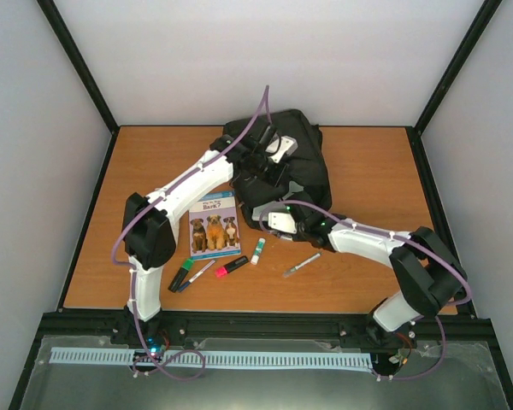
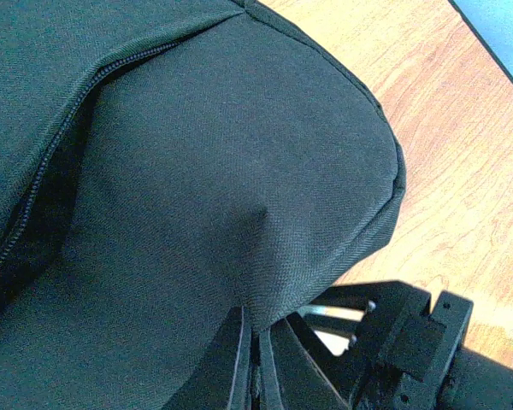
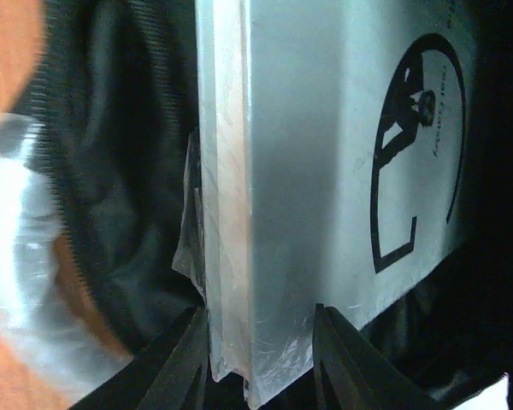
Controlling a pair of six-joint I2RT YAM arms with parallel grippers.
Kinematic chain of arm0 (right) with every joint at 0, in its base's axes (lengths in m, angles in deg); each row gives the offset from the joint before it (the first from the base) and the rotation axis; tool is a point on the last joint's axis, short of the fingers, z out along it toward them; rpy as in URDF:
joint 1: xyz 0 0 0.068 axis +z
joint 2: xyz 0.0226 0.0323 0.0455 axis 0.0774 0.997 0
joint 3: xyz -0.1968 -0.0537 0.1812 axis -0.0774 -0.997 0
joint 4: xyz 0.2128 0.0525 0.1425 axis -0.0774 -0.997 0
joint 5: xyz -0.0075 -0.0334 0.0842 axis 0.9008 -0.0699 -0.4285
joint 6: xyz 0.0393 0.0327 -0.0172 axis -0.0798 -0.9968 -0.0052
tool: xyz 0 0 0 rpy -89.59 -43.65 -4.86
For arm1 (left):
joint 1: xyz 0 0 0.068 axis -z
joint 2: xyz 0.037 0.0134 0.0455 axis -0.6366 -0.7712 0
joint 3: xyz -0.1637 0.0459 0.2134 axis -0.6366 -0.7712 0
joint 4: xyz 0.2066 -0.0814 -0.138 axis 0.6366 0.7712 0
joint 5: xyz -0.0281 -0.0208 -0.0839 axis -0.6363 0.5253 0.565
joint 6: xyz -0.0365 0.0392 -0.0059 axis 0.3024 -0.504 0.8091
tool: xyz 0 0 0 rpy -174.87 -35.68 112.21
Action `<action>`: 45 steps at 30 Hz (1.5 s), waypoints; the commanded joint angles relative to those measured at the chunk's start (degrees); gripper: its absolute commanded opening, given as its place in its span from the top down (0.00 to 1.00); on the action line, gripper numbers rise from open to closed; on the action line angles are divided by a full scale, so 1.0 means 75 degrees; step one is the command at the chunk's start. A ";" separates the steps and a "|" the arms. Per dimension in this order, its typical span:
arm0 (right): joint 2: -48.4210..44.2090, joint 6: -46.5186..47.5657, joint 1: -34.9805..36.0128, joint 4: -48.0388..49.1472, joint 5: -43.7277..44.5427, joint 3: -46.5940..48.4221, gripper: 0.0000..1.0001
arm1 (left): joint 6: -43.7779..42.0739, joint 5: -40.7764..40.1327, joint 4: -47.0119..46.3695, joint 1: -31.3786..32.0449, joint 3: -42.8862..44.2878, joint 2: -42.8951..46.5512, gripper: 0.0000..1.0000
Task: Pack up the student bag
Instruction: Place the book in the student bag.
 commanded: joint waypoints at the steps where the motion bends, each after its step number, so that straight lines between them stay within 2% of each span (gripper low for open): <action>1: 0.0233 0.0352 -0.0407 0.0570 0.0154 0.0476 0.65 | -0.0124 0.0566 -0.0094 0.0154 0.0198 0.0304 0.99; 10: 0.1223 0.0959 -0.1296 0.2785 0.0476 0.0072 0.64 | -0.0144 0.0669 -0.0065 0.0201 0.0221 0.0295 0.99; 18: -0.0431 -0.0172 -0.1239 0.0684 -0.1417 -0.0276 0.65 | -0.0145 0.0271 -0.0024 0.0201 0.0254 0.0268 0.99; 22: -0.1201 -0.0303 -0.1233 -0.0405 -0.2691 -0.0337 0.71 | -0.0157 0.0239 0.0053 0.0202 0.0331 0.0211 0.99; 23: -0.1227 -0.0343 -0.1227 -0.0563 -0.2799 -0.0301 0.76 | -0.0166 0.0247 0.0071 0.0202 0.0340 0.0209 0.99; 26: -0.0992 -0.0286 -0.1159 -0.0746 -0.2616 -0.0231 0.94 | -0.0174 0.0285 0.0027 0.0202 0.0277 0.0273 0.99; 28: -0.0768 -0.0118 -0.1145 -0.0676 -0.2498 -0.0245 0.97 | -0.0191 0.0352 -0.0031 0.0202 0.0205 0.0337 0.99; 37: 0.0366 0.0049 -0.1144 -0.0149 -0.1930 0.0088 0.97 | -0.0197 0.0407 -0.0046 0.0202 0.0152 0.0349 0.99; 45: 0.1254 0.0217 -0.1156 0.0956 -0.1011 0.0532 0.97 | -0.0195 0.0537 -0.0053 0.0218 0.0143 0.0351 0.99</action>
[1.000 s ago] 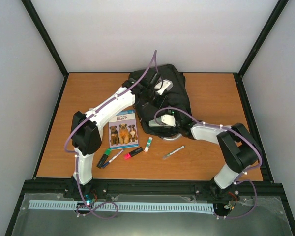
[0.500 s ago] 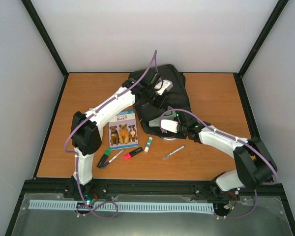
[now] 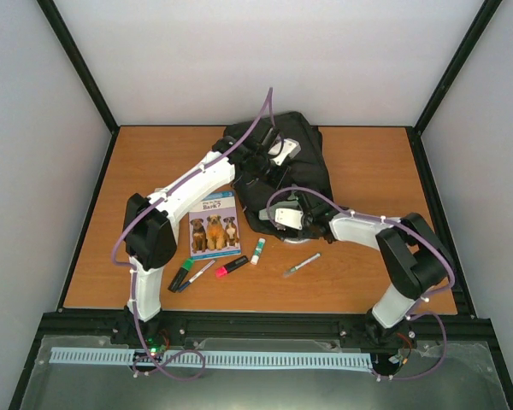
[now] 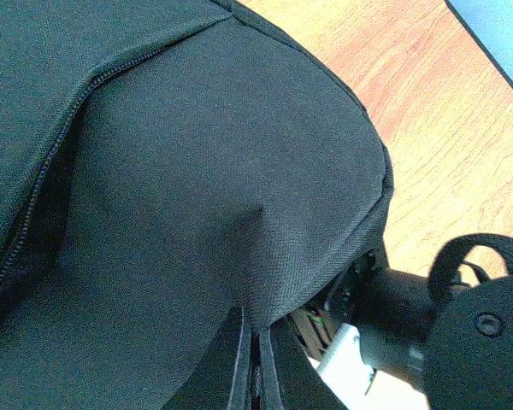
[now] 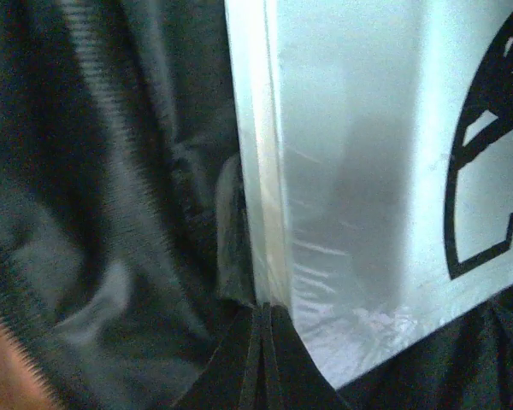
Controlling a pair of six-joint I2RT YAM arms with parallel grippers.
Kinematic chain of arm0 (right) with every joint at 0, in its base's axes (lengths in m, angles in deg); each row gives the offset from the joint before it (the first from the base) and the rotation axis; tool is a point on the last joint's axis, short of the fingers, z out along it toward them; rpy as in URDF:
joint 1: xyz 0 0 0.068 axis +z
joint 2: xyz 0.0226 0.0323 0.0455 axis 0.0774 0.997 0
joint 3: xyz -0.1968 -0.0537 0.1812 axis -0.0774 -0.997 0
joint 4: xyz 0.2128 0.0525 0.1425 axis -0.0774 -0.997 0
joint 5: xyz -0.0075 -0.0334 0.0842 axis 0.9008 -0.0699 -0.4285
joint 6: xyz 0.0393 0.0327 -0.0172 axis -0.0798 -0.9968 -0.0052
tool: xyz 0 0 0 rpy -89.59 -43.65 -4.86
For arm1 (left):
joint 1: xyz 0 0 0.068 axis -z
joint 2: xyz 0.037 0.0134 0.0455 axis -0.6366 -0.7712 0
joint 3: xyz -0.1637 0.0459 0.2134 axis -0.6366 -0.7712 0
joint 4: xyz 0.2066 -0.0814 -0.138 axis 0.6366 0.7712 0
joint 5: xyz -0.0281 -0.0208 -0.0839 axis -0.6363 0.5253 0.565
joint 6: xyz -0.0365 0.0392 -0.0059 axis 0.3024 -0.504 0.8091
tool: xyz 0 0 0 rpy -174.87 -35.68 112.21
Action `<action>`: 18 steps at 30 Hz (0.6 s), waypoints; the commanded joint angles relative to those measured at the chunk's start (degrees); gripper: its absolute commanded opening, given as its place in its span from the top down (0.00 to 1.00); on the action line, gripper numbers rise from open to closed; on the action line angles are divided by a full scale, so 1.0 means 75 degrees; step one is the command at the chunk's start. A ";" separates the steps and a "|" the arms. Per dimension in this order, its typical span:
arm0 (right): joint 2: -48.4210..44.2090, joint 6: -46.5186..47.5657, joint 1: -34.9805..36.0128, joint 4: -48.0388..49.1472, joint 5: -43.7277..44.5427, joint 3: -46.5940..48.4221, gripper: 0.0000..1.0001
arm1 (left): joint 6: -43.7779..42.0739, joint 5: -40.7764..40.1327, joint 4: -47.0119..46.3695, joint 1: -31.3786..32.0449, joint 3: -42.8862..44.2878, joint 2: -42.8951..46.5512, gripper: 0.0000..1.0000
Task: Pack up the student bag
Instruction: Place the book in the student bag.
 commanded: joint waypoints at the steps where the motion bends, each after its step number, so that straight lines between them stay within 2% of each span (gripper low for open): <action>1: 0.0635 0.0191 0.0030 0.1071 0.0801 0.0461 0.97 | -0.0117 0.0434 -0.0140 0.0105 0.0122 0.0360 0.99; 12: 0.1725 0.0862 -0.0017 0.2821 0.1914 0.0815 0.97 | -0.0251 0.0366 -0.0108 0.0297 0.0055 0.0407 0.99; 18: 0.2275 0.0761 -0.0109 0.3026 0.2112 0.1292 0.97 | -0.0297 0.0347 -0.0085 0.0356 0.0055 0.0385 0.99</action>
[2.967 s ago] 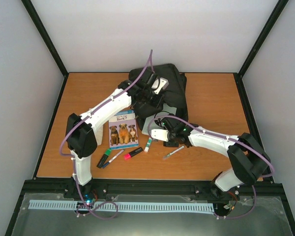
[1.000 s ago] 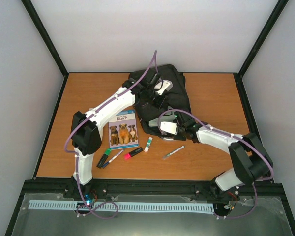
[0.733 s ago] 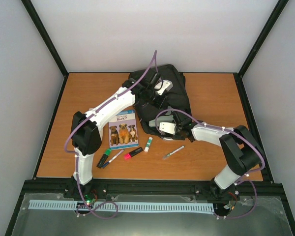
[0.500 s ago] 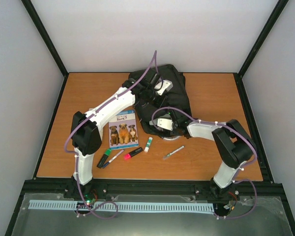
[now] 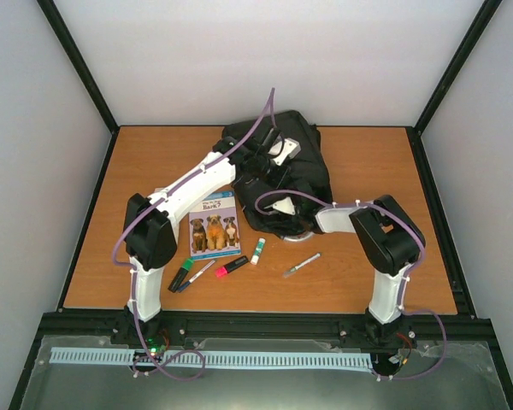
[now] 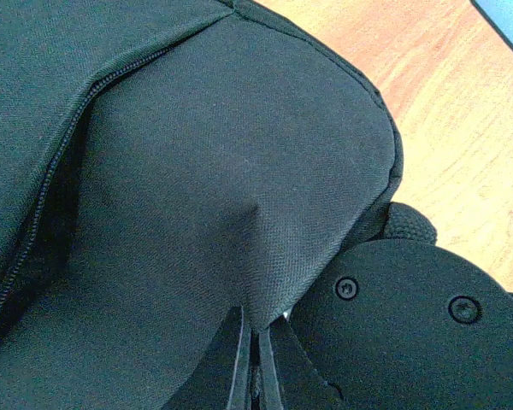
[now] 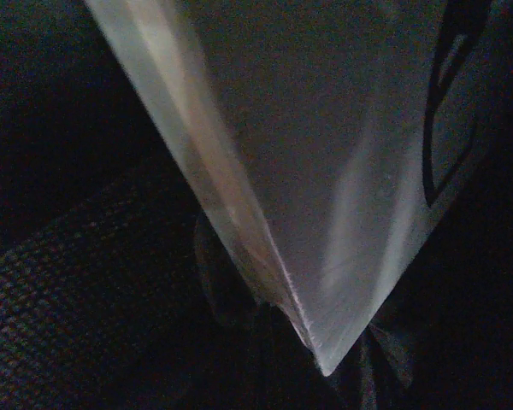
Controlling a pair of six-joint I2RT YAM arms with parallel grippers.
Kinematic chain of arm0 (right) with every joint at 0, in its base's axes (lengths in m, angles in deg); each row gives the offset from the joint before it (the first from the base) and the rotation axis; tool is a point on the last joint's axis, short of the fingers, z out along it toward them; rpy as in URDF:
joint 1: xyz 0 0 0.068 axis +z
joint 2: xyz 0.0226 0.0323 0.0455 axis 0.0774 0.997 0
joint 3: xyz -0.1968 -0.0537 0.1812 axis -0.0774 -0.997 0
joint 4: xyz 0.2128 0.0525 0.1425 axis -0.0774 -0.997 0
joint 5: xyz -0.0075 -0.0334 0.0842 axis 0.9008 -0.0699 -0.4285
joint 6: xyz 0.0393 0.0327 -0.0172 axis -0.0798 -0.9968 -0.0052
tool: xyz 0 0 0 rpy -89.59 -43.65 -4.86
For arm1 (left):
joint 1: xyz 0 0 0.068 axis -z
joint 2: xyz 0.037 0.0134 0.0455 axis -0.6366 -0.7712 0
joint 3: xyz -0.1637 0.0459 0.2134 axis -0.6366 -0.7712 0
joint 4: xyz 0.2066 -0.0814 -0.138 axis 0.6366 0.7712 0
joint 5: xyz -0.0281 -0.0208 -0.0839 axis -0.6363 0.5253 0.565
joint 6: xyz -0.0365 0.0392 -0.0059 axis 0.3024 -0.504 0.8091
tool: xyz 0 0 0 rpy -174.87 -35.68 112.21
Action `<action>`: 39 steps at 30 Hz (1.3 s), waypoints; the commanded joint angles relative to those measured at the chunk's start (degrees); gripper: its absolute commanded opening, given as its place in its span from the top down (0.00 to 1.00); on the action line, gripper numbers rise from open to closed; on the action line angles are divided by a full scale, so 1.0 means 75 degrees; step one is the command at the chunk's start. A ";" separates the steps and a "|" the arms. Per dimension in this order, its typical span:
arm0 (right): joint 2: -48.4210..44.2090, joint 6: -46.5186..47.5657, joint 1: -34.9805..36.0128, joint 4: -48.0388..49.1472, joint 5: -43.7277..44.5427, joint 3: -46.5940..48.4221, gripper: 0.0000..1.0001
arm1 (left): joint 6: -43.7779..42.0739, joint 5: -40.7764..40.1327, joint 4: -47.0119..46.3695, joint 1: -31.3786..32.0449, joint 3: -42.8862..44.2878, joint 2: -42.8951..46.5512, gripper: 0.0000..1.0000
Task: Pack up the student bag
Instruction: Place the book in the student bag.
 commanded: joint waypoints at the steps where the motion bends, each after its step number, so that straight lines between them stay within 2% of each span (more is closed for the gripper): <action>1: 0.0506 -0.0072 -0.0084 0.0543 0.0220 0.0526 0.97 | -0.0132 0.0547 -0.0038 0.0288 0.0084 0.0386 0.99; 7: 0.0050 -0.0438 0.0065 -0.0105 -0.0475 0.0284 0.95 | -0.0155 0.0516 -0.0009 0.0286 0.0115 0.0409 0.99; 15: -0.0766 -0.0059 0.0578 -0.0481 -0.1503 -0.0385 0.95 | -0.0158 0.0505 0.0041 0.0288 0.0155 0.0390 0.99; 22: -0.0282 0.0023 0.0789 -0.0234 -0.1344 0.0124 0.96 | -0.0151 0.0590 0.0038 0.0287 0.0155 0.0384 0.99; 29: 0.0453 -0.0159 0.0833 0.1900 -0.0317 0.0386 0.97 | -0.0166 0.0662 0.0032 0.0317 0.0137 0.0379 0.99; 31: 0.0511 -0.0291 0.0841 0.2081 -0.0297 0.0485 0.97 | -0.0167 0.0653 0.0033 0.0334 0.0131 0.0384 0.99; 36: 0.0420 -0.0457 0.0941 0.1790 -0.0336 0.0487 0.97 | -0.0260 0.0518 0.0078 0.0333 0.0154 0.0431 0.99; 39: 0.0033 -0.0541 0.1024 0.0787 -0.0702 0.0450 0.93 | -0.0367 0.0317 0.0108 0.0335 0.0137 0.0465 0.99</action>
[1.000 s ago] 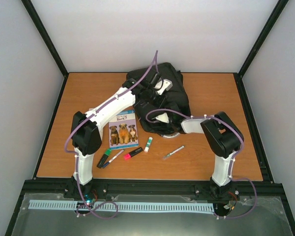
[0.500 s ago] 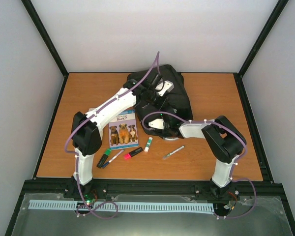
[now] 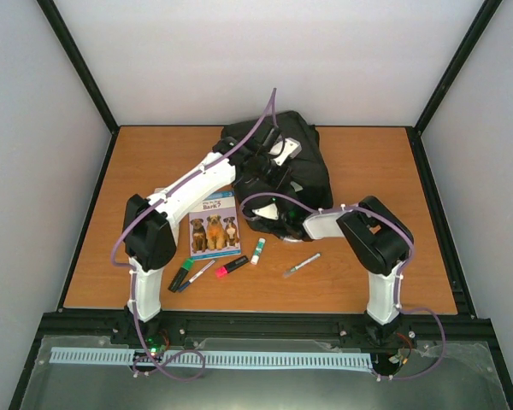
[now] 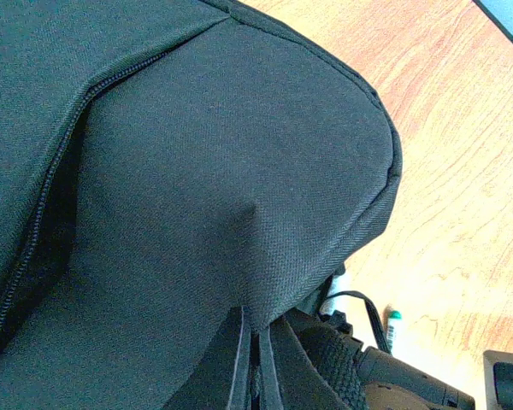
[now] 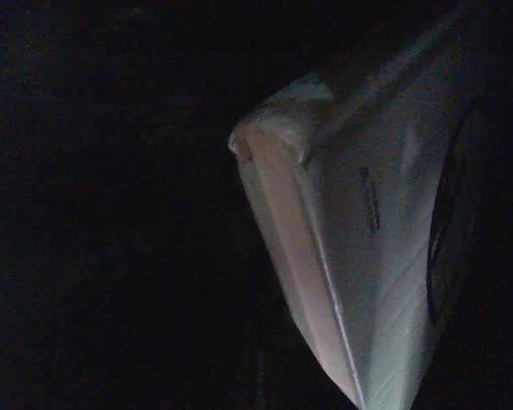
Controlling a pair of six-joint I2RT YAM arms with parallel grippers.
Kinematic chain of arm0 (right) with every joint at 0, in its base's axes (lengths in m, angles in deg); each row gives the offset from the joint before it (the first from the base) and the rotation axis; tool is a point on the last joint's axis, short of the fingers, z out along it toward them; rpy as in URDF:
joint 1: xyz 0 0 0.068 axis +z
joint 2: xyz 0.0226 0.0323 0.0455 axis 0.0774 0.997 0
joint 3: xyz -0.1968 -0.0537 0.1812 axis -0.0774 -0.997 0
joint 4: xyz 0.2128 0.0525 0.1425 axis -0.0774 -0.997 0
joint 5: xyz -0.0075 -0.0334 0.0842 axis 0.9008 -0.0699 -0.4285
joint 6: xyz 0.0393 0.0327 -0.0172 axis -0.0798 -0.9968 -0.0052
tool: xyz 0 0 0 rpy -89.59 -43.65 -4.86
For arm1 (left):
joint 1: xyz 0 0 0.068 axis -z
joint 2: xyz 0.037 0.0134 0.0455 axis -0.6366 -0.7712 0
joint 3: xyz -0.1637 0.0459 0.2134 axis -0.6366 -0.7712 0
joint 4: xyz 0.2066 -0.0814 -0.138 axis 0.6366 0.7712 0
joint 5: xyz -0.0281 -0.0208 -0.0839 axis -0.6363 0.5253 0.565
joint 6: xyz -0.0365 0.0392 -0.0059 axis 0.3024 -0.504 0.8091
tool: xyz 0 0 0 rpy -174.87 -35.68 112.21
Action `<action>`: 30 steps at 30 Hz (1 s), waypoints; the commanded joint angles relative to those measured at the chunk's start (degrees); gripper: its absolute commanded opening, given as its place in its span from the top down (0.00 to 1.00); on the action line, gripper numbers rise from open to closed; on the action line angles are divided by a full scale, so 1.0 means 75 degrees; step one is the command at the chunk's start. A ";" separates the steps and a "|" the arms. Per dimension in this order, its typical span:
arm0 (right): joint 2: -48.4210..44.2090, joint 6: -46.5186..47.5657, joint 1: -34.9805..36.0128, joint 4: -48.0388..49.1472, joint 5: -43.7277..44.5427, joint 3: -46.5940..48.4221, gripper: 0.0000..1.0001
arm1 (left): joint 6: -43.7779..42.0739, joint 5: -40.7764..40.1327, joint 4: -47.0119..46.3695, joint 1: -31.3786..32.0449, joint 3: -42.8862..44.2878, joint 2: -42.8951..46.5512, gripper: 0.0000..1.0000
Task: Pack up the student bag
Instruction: Place the book in the student bag.
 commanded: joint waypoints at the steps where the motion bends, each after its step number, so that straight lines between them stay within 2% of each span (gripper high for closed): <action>1: -0.0613 -0.0313 0.0167 -0.0897 -0.0551 0.0276 0.91 | -0.0211 0.0527 0.0175 0.0294 0.0158 0.0396 0.99; 5: -0.1537 -0.0331 0.0349 -0.2711 -0.1556 -0.0243 0.85 | -0.0279 0.0220 0.0416 0.0274 0.0361 0.0346 0.99; 14: -0.4597 -0.1781 0.0436 -0.4655 -0.2821 -0.1502 0.75 | -0.0052 0.0269 0.0883 0.0049 0.0613 0.0011 0.99; 17: -0.5496 -0.2247 0.0416 -0.5415 -0.3026 -0.1563 0.73 | 0.0036 0.0463 0.0915 0.0048 0.0389 -0.0127 0.99; 19: -0.6351 -0.2519 0.0296 -0.5944 -0.3611 -0.1592 0.70 | 0.0111 0.0518 0.0753 0.0048 0.0059 -0.0127 0.98; 22: -0.7390 -0.3065 0.0045 -0.6230 -0.4244 -0.1713 0.65 | 0.0212 0.0691 0.0494 0.0045 -0.0418 -0.0168 0.96; 26: -0.7800 -0.3630 -0.0324 -0.6925 -0.4614 -0.1269 0.64 | 0.0352 0.1095 0.0425 0.0042 -0.0811 -0.0428 0.93; 30: -0.8125 -0.4069 -0.0809 -0.6676 -0.3907 -0.1145 0.67 | 0.0584 0.1796 -0.0082 0.0070 -0.1678 -0.0382 0.84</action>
